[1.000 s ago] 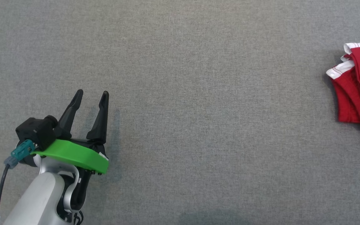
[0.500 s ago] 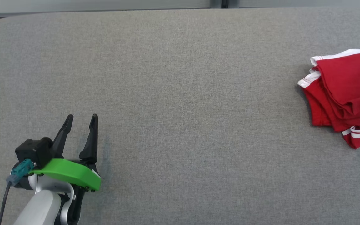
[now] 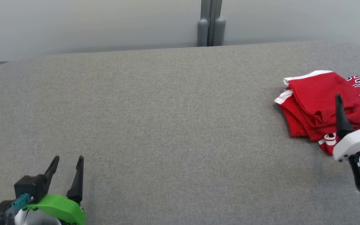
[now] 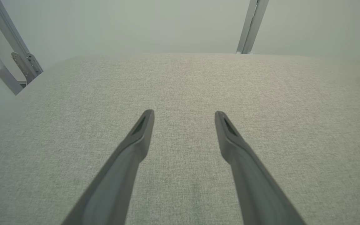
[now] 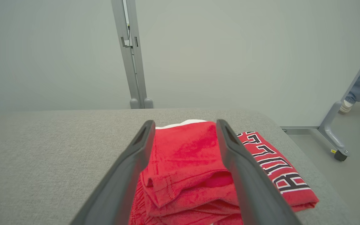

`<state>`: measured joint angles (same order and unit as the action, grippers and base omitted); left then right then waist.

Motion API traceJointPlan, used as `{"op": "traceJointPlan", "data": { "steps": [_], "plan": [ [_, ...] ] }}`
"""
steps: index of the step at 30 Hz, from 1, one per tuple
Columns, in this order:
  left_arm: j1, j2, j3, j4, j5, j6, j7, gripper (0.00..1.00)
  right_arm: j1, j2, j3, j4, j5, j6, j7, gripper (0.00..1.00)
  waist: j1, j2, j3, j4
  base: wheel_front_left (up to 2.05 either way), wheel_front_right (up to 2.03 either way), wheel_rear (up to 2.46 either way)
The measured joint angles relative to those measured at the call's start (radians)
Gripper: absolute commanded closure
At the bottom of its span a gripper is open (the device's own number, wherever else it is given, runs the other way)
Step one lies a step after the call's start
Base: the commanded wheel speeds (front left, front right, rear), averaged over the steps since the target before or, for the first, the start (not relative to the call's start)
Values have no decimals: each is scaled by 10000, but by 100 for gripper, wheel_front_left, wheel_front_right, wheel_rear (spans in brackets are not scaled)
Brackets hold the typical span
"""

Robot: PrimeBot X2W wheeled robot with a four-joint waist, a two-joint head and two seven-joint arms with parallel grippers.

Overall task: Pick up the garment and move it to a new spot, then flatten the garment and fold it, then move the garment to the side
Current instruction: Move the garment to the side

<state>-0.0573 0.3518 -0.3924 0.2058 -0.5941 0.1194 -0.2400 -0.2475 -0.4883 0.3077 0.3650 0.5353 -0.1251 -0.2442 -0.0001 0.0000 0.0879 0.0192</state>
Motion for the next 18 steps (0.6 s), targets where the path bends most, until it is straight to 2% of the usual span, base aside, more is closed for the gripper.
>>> {"op": "traceJointPlan", "data": {
  "steps": [5,10,18],
  "plan": [
    [578,107,366,349,65,15,-33,0,689,639,-25,-25,-541,0,-36,0,0,0,-443,-199,0,0,0],
    [827,-44,616,445,102,40,-77,0,1454,1137,-268,13,-980,0,-61,0,0,0,-783,-403,0,0,0],
    [1067,-211,767,433,249,40,-84,0,2331,1509,-1104,73,-1776,0,-61,0,0,0,-1066,-559,0,0,0]
  ]
}}
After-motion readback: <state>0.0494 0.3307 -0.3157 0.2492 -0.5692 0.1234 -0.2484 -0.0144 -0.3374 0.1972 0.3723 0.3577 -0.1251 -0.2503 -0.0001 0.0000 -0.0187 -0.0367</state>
